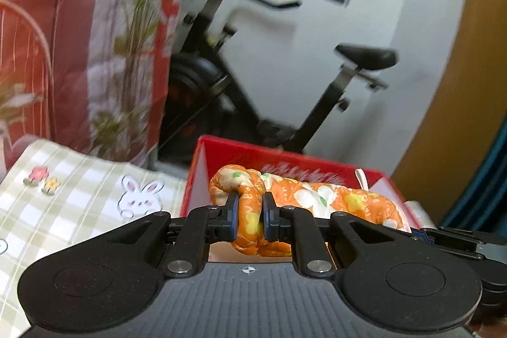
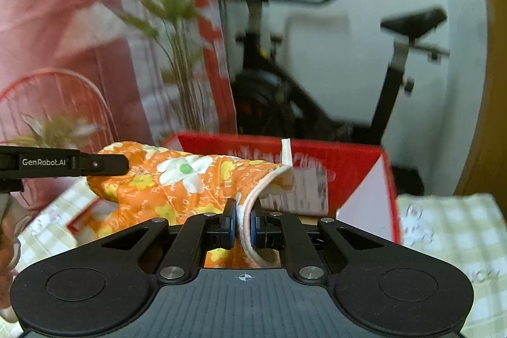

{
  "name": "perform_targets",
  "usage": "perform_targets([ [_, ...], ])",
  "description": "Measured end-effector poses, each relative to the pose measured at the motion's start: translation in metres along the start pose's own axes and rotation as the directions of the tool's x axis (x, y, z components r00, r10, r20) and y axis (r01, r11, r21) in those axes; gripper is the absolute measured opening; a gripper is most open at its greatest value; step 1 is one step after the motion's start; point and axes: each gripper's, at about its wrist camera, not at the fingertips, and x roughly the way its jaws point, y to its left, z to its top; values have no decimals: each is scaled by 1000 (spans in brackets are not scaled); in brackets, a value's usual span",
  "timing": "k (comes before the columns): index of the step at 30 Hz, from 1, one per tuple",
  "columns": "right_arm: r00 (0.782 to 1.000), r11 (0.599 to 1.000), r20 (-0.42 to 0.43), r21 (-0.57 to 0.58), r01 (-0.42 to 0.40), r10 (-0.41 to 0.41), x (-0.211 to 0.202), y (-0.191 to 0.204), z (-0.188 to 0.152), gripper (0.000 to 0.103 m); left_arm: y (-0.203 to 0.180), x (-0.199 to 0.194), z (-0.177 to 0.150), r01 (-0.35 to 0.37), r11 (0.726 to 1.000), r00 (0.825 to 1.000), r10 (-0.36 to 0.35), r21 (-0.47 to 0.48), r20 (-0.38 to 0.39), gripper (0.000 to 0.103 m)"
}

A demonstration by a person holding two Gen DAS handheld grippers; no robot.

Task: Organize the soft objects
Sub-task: 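Lower the orange cloth into the red box and open both grippers, then move both grippers down to the black glove beside the blue-and-white packet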

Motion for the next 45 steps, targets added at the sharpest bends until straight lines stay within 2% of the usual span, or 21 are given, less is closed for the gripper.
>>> perform_targets([
  [3, 999, 1000, -42, 18, 22, -21, 19, 0, -2, 8, 2, 10, 1, -14, 1000, 1000, 15, 20, -14, 18],
  [5, 998, 998, -60, 46, 34, -31, 26, -2, -6, 8, 4, 15, 1, -24, 999, 999, 25, 32, -25, 23],
  [7, 996, 996, -80, 63, 55, -50, 32, -4, -8, 8, 5, 17, -1, -27, 999, 999, 29, 40, -30, 42],
  [10, 991, 995, -119, 72, 74, -65, 40, -6, -14, 8, 2, 19, -7, -35, 998, 999, 36, 60, -30, 53],
  [12, 984, 993, -163, 82, 87, -73, 47, -9, -17, 9, 2, 19, -10, -39, 997, 998, 42, 67, -44, 53],
  [13, 982, 992, -168, 80, 98, -83, 49, -8, -19, 14, 1, 19, -11, -30, 997, 998, 34, 67, -51, 53],
  [14, 981, 991, -163, 73, 116, -103, 48, -7, -20, 20, 1, 18, -12, -25, 997, 998, 29, 69, -55, 53],
  [20, 978, 984, -113, 7, 176, -174, 32, -4, -19, 37, -4, 4, -17, -9, 996, 999, 14, 85, -52, 53],
  [24, 979, 980, -62, -36, 194, -196, 10, -3, -15, 38, -7, -12, -19, 12, 995, 998, -6, 95, -62, 53],
  [29, 993, 993, -3, -12, 114, -114, -33, 2, -22, 38, -3, -47, -30, 79, 995, 994, -74, 64, -81, 53],
  [34, 998, 999, 43, 14, 52, -52, -73, 14, -40, 37, -1, -81, -52, 117, 991, 989, -110, 68, -103, 52],
  [39, 998, 997, 61, 74, 14, -18, -109, 21, -71, 37, 0, -101, -82, 159, 986, 978, -149, 58, -144, 45],
  [45, 1000, 995, 7, 104, -3, 2, -134, 31, -127, 38, -7, -110, -126, 194, 981, 963, -186, 26, -193, 42],
])
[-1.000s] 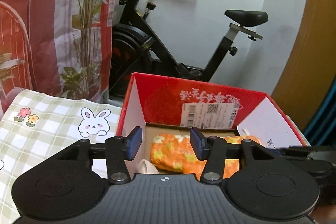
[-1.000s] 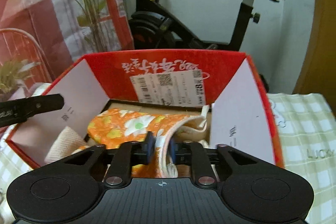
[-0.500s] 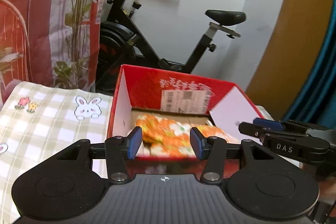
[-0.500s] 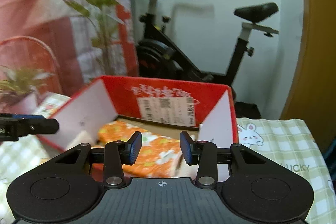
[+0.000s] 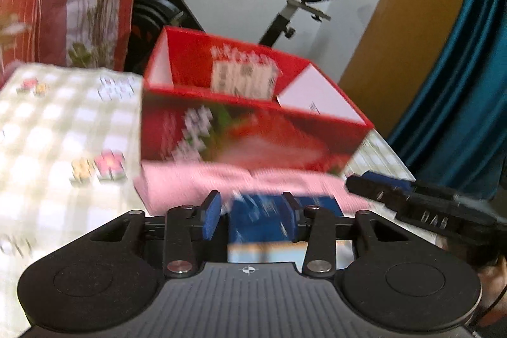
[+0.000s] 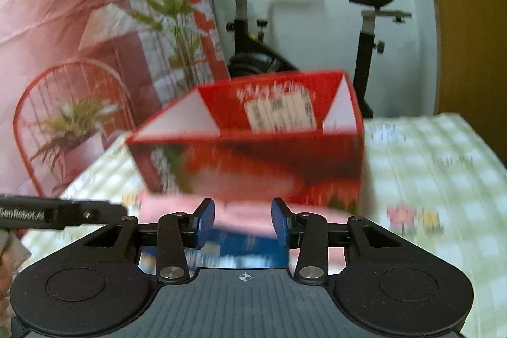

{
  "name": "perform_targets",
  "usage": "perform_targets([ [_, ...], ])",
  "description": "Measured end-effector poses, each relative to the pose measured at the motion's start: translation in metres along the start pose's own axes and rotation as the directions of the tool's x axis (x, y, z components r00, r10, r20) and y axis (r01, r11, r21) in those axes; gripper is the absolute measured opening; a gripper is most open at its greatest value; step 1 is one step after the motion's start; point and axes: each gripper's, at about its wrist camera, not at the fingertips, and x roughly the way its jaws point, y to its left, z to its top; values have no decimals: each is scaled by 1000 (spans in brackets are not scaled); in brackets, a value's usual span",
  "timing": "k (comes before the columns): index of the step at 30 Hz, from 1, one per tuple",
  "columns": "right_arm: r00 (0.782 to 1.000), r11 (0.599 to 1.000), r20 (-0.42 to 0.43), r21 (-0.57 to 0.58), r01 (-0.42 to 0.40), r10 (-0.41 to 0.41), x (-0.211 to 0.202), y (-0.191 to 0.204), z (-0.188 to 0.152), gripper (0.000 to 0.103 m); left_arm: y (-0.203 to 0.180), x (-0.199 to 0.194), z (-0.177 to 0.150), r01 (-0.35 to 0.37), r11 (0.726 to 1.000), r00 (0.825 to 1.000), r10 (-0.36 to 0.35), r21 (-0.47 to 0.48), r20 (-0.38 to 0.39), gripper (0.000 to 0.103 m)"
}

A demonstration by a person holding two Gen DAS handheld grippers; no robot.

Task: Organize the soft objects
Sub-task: 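Move both grippers down to the black glove beside the blue-and-white packet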

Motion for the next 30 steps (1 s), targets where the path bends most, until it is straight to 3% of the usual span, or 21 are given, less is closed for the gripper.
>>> perform_targets([
  [5, 1000, 999, -23, -33, -6, 5, -21, 11, -30, 38, -5, -8, -20, 27, 1000, 1000, -27, -14, -6, 42],
  [12, 999, 993, -14, -104, -50, 48, -54, 25, -31, 38, 3, -38, -24, -1, 1000, 1000, 1, -12, 26, 42],
  [18, 994, 992, -88, -106, -68, 59, -75, 27, -48, 38, 9, -59, -52, -27, 1000, 999, 27, 4, -35, 42],
  [21, 992, 995, -116, -81, -53, 43, -82, 24, -56, 44, 14, -58, -61, -49, 999, 997, 48, -12, -68, 42],
  [23, 991, 995, -130, -91, -32, 20, -86, 25, -61, 54, 18, -56, -62, -55, 998, 995, 52, -28, -79, 42],
  [30, 975, 993, -220, -106, -60, 36, -75, 27, -73, 55, 25, -41, -72, -44, 998, 992, 39, -41, -123, 42],
])
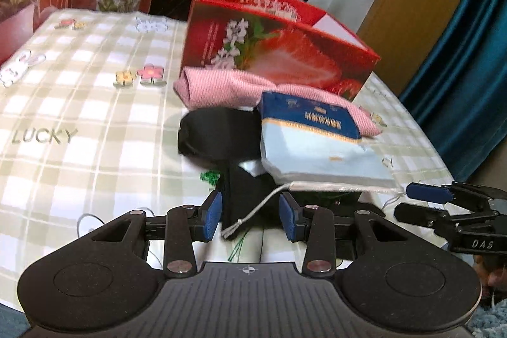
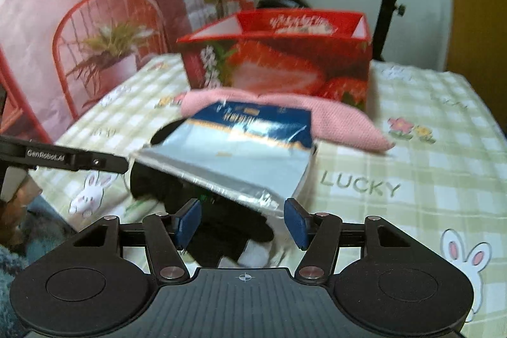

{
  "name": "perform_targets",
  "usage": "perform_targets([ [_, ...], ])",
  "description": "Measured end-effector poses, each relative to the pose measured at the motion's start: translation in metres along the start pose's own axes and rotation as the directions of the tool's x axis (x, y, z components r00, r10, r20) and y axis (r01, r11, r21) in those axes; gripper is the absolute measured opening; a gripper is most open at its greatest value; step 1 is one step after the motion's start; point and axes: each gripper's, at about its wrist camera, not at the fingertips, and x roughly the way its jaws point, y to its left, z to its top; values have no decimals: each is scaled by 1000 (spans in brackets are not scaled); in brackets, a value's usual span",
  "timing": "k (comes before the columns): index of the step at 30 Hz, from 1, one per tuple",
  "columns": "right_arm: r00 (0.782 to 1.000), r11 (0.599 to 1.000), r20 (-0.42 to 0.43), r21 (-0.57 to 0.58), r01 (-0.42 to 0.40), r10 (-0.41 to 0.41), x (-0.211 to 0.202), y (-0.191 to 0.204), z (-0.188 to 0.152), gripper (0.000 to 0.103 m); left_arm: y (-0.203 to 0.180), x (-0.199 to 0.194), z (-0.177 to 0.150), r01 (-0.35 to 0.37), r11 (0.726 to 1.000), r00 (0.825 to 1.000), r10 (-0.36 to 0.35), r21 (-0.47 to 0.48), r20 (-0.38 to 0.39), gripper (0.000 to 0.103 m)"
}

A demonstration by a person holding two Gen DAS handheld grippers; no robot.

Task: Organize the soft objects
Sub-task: 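Move both grippers down to the black glove beside the blue-and-white packet, then close the right gripper on the glove fingertips while the left grips the glove body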

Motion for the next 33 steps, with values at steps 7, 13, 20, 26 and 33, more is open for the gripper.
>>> perform_targets([
  [7, 996, 999, -91, -27, -19, 16, 24, 6, -7, 55, 3, 16, -7, 7, 1000, 999, -7, -11, -37, 42],
  [13, 990, 999, -142, -38, -24, 18, 40, 6, -11, 55, 4, 25, -8, 18, 1000, 999, -18, -12, -49, 42],
  [20, 989, 992, -151, -122, -12, -7, 55, 14, -15, 55, 4, 29, -10, 23, 1000, 999, -23, -7, -40, 42],
  [26, 993, 985, -115, -169, -21, 2, 55, 18, -14, 37, 7, 28, -10, 21, 1000, 999, -22, -20, -34, 42],
  [33, 992, 993, -116, -100, -61, 50, 69, 3, -1, 32, 8, 31, -11, 11, 999, 999, -12, -31, -38, 42],
])
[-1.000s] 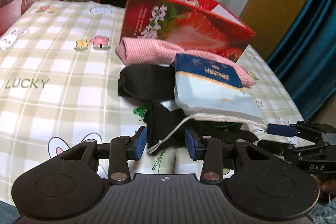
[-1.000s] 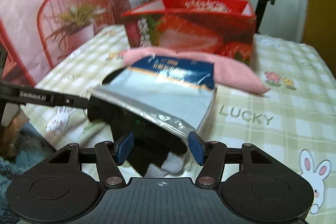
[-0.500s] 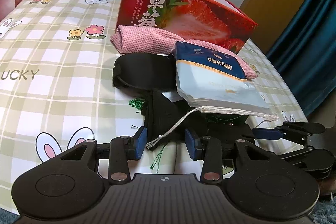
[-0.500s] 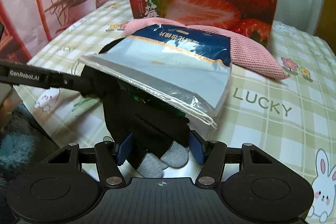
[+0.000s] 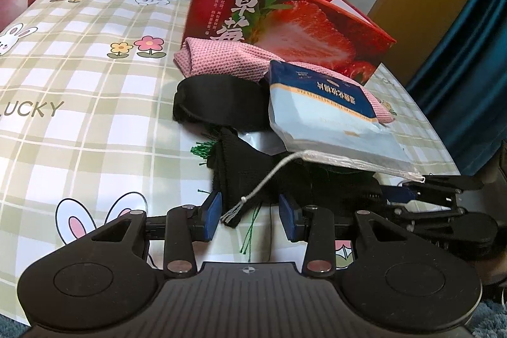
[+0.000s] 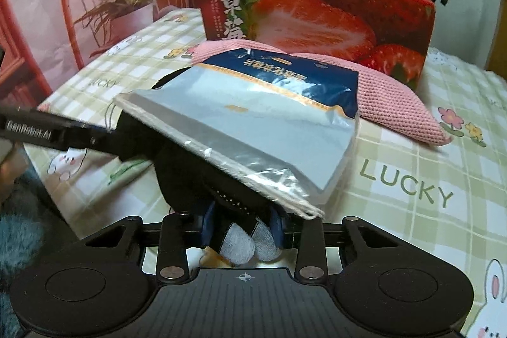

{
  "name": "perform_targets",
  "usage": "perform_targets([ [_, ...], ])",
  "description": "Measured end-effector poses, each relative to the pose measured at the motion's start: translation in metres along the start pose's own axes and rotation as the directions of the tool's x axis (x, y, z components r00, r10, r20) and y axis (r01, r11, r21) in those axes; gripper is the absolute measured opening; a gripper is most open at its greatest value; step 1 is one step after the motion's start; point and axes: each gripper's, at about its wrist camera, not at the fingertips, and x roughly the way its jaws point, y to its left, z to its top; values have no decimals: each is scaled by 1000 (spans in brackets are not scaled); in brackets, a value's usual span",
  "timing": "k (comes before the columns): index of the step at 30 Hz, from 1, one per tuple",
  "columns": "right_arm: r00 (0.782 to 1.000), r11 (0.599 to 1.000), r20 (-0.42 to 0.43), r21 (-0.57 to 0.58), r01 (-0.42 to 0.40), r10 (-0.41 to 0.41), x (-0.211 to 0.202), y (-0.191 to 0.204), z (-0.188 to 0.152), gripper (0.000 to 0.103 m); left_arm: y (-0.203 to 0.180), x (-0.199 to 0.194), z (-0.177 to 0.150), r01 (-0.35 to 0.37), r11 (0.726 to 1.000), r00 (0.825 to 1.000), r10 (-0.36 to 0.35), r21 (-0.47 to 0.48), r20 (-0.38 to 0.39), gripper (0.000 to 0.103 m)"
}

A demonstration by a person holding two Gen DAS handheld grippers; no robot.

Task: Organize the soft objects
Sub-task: 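Close the right gripper on the glove fingertips while the left grips the glove body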

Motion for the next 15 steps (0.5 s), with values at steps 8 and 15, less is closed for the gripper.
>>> perform_targets([
  [8, 999, 1000, 34, -19, 13, -12, 9, -2, 4, 32, 4, -1, 1, -5, 1000, 1000, 5, -29, 16, 42],
  [15, 998, 1000, 58, -12, 17, -17, 5, -3, -2, 32, 8, -10, 16, 11, 999, 996, -7, -43, 94, 42],
])
